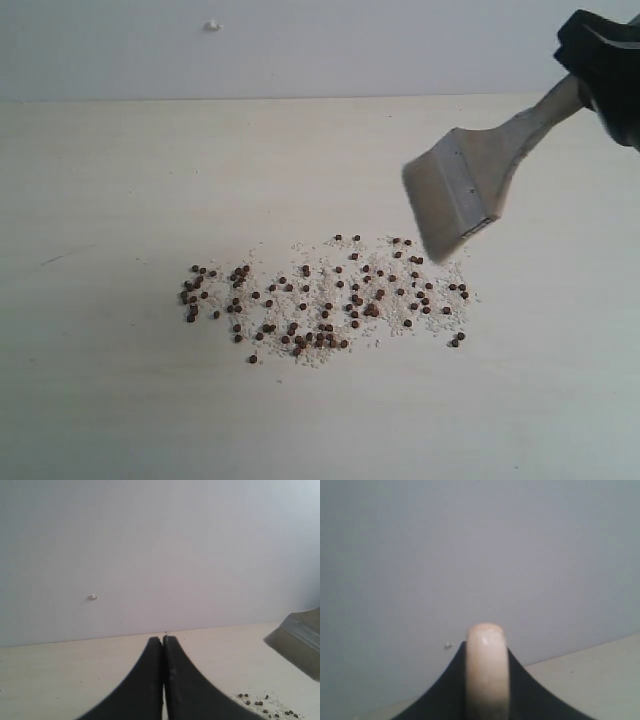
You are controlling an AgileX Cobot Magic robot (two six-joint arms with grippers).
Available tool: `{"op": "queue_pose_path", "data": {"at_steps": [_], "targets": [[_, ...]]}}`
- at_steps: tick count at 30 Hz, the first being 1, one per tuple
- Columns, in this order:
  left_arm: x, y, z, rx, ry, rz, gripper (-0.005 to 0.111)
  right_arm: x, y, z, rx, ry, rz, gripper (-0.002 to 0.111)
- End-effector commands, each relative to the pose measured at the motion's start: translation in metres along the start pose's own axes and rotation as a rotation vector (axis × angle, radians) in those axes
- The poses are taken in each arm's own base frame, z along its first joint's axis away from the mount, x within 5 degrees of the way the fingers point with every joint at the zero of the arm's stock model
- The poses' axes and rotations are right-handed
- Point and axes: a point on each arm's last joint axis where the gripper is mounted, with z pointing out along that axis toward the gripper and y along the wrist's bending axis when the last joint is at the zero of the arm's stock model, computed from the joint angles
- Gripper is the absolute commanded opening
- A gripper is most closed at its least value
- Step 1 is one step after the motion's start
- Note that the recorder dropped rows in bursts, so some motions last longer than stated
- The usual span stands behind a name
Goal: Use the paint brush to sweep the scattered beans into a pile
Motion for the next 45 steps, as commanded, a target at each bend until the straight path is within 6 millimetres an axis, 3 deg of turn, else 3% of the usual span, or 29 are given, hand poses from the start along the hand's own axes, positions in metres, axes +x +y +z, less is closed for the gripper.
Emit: {"op": "queue_pose_path", "data": {"at_steps": [1, 9, 19, 26, 31, 37, 40, 45], "targets": [[0.0, 0.0, 0.0, -0.002, -0.003, -0.001, 0.0, 0.016, 0.015, 0.007, -0.066, -0.056, 0.058, 0.0], [0.0, 0.0, 0.0, -0.002, -0.003, -0.001, 0.0, 0.066, 0.047, 0.019, -0.076, -0.048, 0.021, 0.0], [0.0, 0.0, 0.0, -0.002, -0.003, -0.001, 0.0, 0.12, 0.135, 0.05, -0.041, -0.035, -0.085, 0.0], [0.0, 0.0, 0.0, -0.002, -0.003, -0.001, 0.0, 0.174, 0.176, 0.07, -0.029, -0.006, -0.038, 0.0], [0.0, 0.0, 0.0, -0.002, -0.003, -0.001, 0.0, 0.205, 0.181, 0.086, -0.003, 0.002, 0.075, 0.0], [0.0, 0.0, 0.0, -0.002, -0.003, -0.001, 0.0, 0.232, 0.169, 0.096, 0.129, 0.028, 0.105, 0.0], [0.0, 0.0, 0.0, -0.001, -0.003, 0.001, 0.0, 0.235, 0.162, 0.097, 0.181, 0.04, 0.042, 0.0], [0.0, 0.0, 0.0, -0.001, -0.003, 0.001, 0.0, 0.226, 0.153, 0.095, 0.327, 0.076, -0.207, 0.0]]}}
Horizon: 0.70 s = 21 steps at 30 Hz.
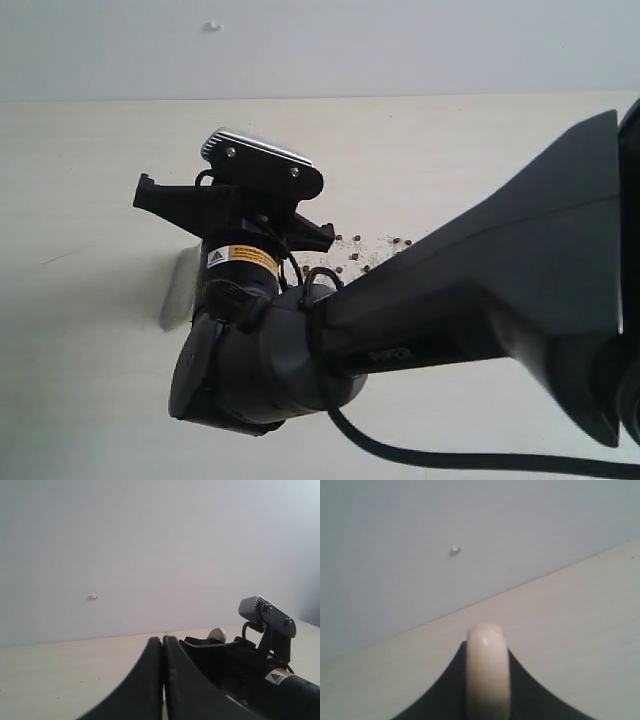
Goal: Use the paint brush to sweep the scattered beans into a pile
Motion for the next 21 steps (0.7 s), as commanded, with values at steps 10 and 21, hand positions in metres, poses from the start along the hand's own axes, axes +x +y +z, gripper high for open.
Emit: {"op": "queue_pose_path", "data": {"at_steps": [10, 21], "targets": [[0.0, 0.0, 0.0, -0.001, -0.004, -0.003, 0.0, -0.037, -0.022, 0.014, 0.25, 0.043, -0.573, 0.0], [0.0, 0.0, 0.0, -0.001, -0.004, -0.001, 0.0, -0.061, -0.007, 0.012, 0.155, -0.045, -0.502, 0.0]]}}
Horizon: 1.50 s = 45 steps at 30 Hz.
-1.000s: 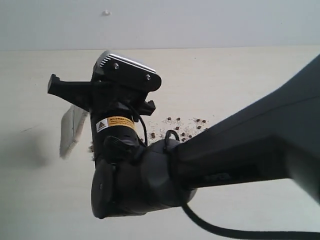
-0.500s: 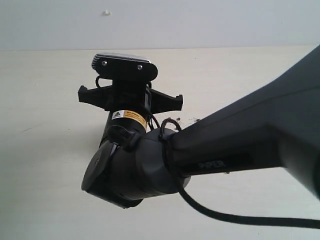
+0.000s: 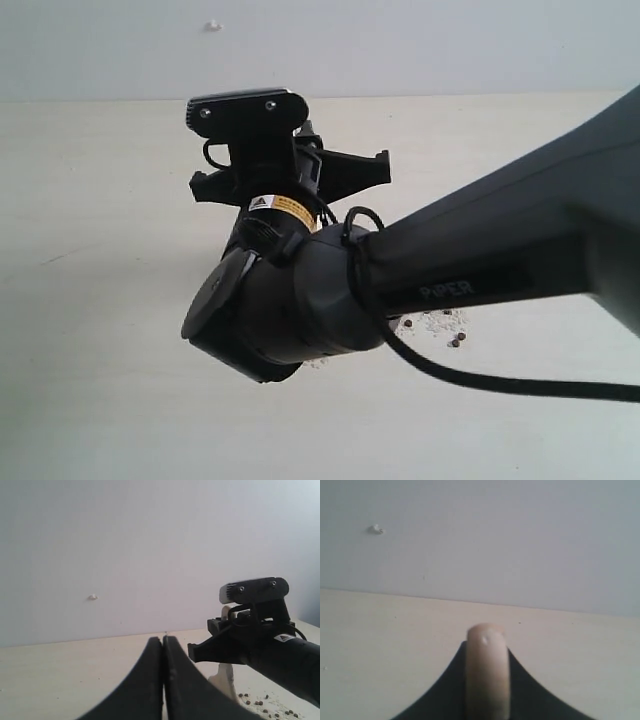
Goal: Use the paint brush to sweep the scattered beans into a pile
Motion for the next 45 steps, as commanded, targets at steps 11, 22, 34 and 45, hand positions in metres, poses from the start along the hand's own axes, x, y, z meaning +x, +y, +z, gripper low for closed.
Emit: {"op": "queue_pose_path", "data": {"at_steps": [11, 22, 34, 45], "targets": [[0.0, 0.0, 0.0, -0.003, -0.004, -0.001, 0.0, -0.077, -0.017, -0.031, -0.094, -0.125, 0.242, 0.0], [0.0, 0.0, 0.0, -0.003, -0.004, -0.001, 0.0, 0.015, -0.063, -0.068, -0.528, -0.001, 0.729, 0.0], [0.0, 0.0, 0.0, -0.003, -0.004, -0.001, 0.0, 0.03, -0.08, -0.065, -0.404, -0.031, 0.387, 0.0], [0.0, 0.0, 0.0, -0.003, -0.004, -0.001, 0.0, 0.034, -0.09, -0.062, -0.274, -0.028, 0.164, 0.0]]}}
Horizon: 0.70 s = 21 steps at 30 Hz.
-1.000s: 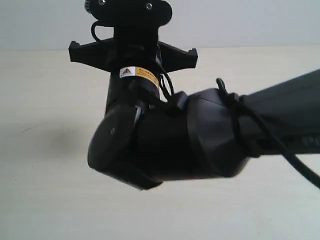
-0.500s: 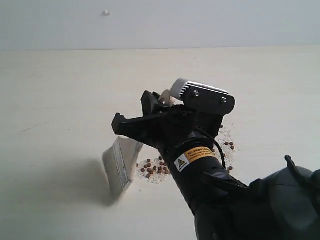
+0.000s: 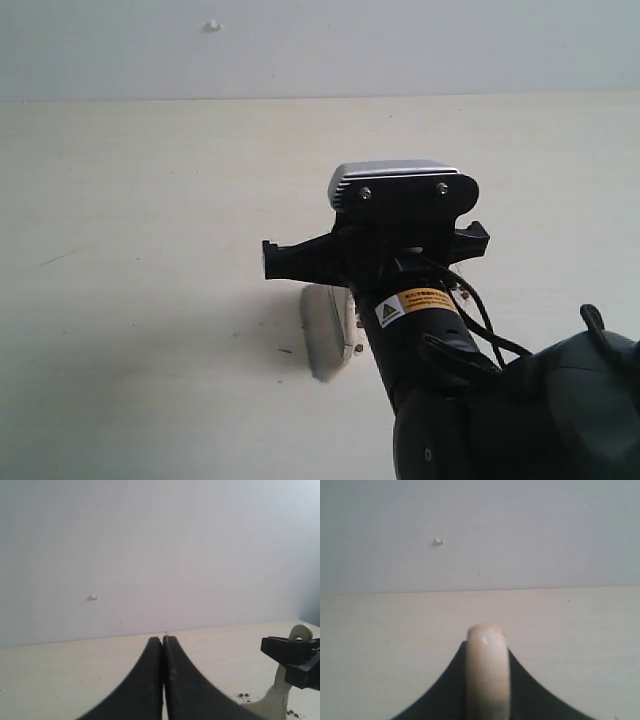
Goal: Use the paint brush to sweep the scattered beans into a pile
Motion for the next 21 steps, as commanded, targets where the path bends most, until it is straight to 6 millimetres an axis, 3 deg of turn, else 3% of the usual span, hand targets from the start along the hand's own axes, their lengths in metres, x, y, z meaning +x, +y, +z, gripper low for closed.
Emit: {"op": "queue_pose_path", "data": {"at_steps": [1, 13, 21], "targets": [[0.0, 0.0, 0.0, -0.003, -0.004, -0.003, 0.0, 0.0, -0.004, 0.0, 0.03, 0.013, -0.054, 0.0], [0.0, 0.0, 0.0, -0.003, -0.004, -0.003, 0.0, -0.005, -0.002, 0.0, -0.002, -0.006, -0.004, 0.0], [0.0, 0.0, 0.0, -0.003, -0.004, -0.003, 0.0, -0.046, -0.004, -0.01, -0.024, -0.087, 0.116, 0.0]]}}
